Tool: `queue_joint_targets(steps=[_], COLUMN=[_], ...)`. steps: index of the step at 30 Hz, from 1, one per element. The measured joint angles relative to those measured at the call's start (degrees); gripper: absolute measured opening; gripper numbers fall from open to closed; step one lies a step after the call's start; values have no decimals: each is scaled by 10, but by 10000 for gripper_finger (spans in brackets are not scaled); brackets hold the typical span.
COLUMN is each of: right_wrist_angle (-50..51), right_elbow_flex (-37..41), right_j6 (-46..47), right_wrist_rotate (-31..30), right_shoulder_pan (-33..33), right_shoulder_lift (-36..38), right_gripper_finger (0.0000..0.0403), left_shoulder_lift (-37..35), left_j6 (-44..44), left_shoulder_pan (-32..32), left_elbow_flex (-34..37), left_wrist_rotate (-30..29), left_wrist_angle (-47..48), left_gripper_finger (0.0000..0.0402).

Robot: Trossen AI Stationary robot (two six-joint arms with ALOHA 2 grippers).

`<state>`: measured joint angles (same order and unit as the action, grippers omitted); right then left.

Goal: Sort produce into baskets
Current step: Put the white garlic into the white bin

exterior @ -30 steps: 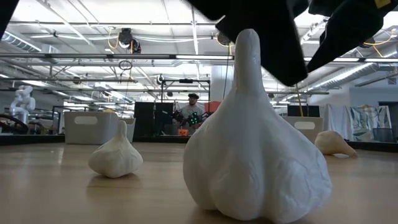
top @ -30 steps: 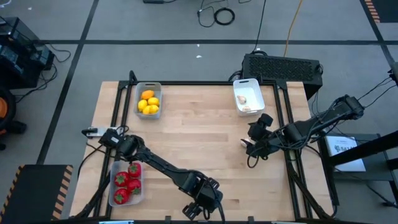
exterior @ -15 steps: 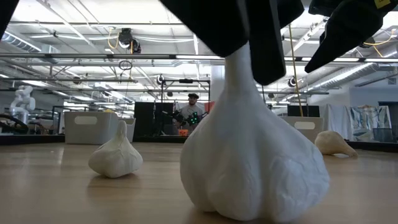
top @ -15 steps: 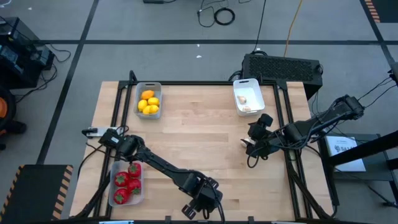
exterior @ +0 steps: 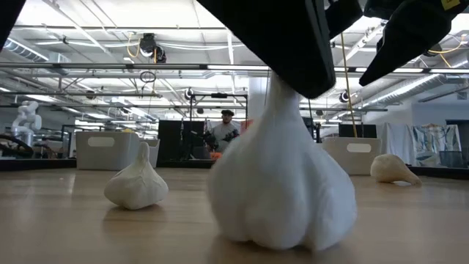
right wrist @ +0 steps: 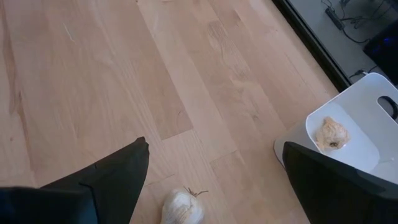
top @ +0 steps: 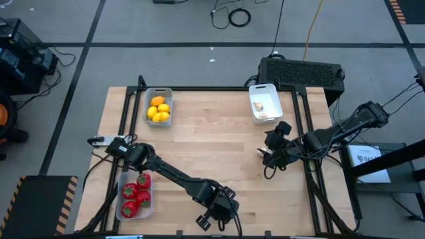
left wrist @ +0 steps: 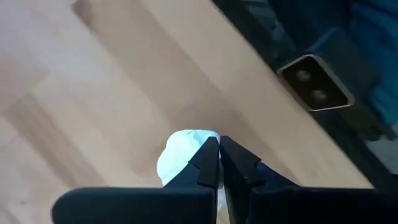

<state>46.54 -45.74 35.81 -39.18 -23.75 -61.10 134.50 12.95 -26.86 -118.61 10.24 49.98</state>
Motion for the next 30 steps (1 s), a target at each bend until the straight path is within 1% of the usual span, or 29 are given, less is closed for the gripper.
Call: queue_joint_targets(steps=[5,8,11,16,20,24,30], right_wrist_angle=[0,1,3,14,63,123,139], right_elbow_flex=[0,0,0,0,0,0,0], right_j6=[0,0,0,2,24,73,102], right_wrist_rotate=[1,2,3,8,34,35,35], right_shoulder_pan=[0,0,0,0,0,0,0], right_shoulder_lift=[0,0,0,0,0,0,0], right_gripper_finger=[357,357,357,357,357,357,357], left_shoulder_lift=[-13,-31,-44,-61,-61,-61,-61], left_j6=[3,21,50,91,99,96,43], left_shoulder_pan=[15,35,66,144,222,297,373], left_elbow_flex=[-11,-16,-16,-16,-16,-15,-14], left_wrist_rotate=[-40,-68,-90,-98,-98,-76,-74], left_wrist_angle=[28,55,56,34,-37,-117,-237], left_gripper_finger=[11,11,11,11,11,11,11])
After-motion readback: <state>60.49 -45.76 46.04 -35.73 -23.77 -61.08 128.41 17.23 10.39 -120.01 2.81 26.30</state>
